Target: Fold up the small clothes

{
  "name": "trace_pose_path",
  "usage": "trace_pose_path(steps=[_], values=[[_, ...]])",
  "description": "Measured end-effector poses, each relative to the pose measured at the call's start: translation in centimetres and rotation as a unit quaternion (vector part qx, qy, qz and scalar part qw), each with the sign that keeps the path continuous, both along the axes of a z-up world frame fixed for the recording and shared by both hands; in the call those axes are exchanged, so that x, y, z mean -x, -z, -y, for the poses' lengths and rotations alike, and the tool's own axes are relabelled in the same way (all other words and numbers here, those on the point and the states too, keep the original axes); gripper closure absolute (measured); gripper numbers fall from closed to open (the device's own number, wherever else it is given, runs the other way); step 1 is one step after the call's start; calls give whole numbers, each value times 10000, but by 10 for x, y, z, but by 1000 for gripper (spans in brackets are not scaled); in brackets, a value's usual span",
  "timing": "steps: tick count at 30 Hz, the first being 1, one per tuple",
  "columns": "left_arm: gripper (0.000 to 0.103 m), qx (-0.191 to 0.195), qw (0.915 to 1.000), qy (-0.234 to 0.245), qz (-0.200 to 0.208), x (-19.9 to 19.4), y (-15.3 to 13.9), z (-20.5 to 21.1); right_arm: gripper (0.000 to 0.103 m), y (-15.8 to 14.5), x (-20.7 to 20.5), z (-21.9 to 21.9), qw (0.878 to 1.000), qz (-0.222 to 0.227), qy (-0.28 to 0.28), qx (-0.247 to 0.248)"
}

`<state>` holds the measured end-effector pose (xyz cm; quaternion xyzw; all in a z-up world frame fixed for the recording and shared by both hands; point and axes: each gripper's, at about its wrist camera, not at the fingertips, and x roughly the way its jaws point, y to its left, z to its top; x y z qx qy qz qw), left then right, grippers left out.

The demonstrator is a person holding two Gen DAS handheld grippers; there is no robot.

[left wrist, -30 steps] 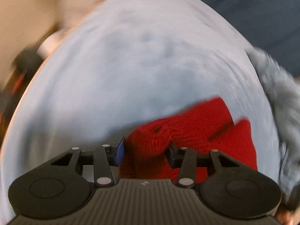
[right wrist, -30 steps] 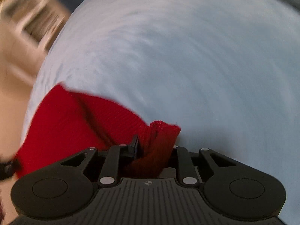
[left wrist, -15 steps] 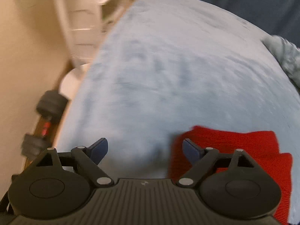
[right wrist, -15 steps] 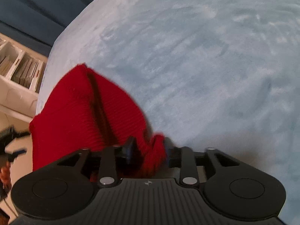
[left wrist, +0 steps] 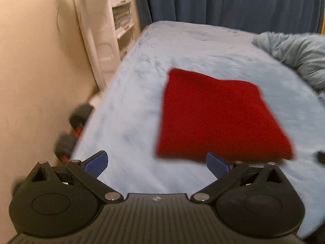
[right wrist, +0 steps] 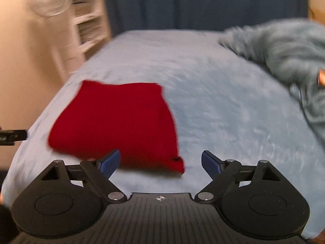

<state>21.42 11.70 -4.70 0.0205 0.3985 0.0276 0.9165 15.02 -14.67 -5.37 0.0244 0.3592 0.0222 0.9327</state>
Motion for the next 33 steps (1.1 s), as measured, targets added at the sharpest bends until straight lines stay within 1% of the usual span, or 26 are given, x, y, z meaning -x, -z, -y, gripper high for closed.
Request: trace_pose_path(steps=[2, 3, 4, 6, 10, 14, 18, 33], values=[[0, 269, 9996, -35, -69, 26, -1, 12, 15, -3, 21, -7, 9999, 79, 50, 76], [0, 320, 9995, -26, -77, 36, -2, 18, 15, -4, 30, -9, 9998, 71, 141, 98], [0, 322, 9994, 10, -81, 44, -1, 22, 15, -5, 40, -10, 9997, 56, 222, 60], [0, 202, 9996, 115, -145, 56, -1, 31, 15, -7, 59, -12, 9997, 61, 255, 23], [0, 152, 9998, 147, -28, 79, -5, 39, 15, -9, 84, -24, 9994, 191, 189, 225], [0, 261, 9996, 110, -17, 92, -9, 39, 15, -13, 91, -29, 9993, 290, 128, 216], [0, 179, 9998, 54, 94, 101, -14, 36, 15, -15, 96, -34, 9991, 348, 78, 250], [0, 109, 9998, 84, 122, 105, -19, 37, 15, -15, 101, -35, 9992, 282, 152, 227]])
